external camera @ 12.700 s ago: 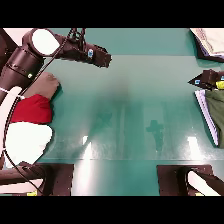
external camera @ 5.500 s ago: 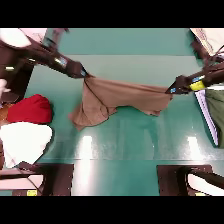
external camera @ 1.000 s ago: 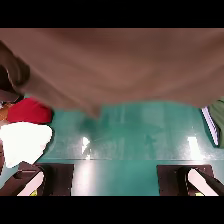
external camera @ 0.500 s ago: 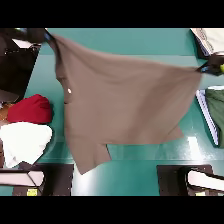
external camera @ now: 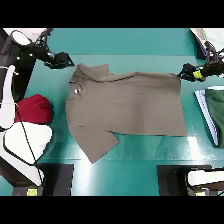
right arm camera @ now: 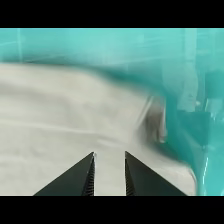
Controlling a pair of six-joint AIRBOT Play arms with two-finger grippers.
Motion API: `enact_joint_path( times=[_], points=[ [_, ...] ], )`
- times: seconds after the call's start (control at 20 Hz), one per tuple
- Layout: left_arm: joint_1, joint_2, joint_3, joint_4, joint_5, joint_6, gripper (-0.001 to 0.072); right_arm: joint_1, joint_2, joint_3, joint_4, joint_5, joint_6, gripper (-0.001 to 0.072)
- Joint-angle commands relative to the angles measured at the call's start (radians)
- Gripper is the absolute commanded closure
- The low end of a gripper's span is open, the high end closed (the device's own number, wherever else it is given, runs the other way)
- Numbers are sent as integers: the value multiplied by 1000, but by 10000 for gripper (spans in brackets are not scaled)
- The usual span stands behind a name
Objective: Fold the shirts.
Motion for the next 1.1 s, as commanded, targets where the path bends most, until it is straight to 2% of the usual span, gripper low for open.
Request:
enact_joint_path(
  times=[0.0,0.1,0.25,0.45,0.6,0.7,0.8,1.05],
  points=[
    [66,34,2,3,-156,-23,186,-32,58,-18,0,98,-59,487],
    [92,123,-90,8,-163,-21,212,-53,150,-111,0,126,-65,488],
    [89,317,-387,61,-133,-1,212,-78,278,-263,3,131,-65,487],
    [88,630,-919,51,6,3,212,-98,370,-374,19,176,-66,487],
    [88,804,-1208,43,95,3,212,-98,388,-384,19,196,-76,487],
    [88,848,-1316,10,134,9,211,-97,393,-384,19,198,-76,487],
    [88,847,-1384,-54,161,60,212,-97,393,-384,19,204,-76,487],
    [85,847,-1473,-129,266,93,213,-97,393,-384,19,219,-76,487]
  ],
)
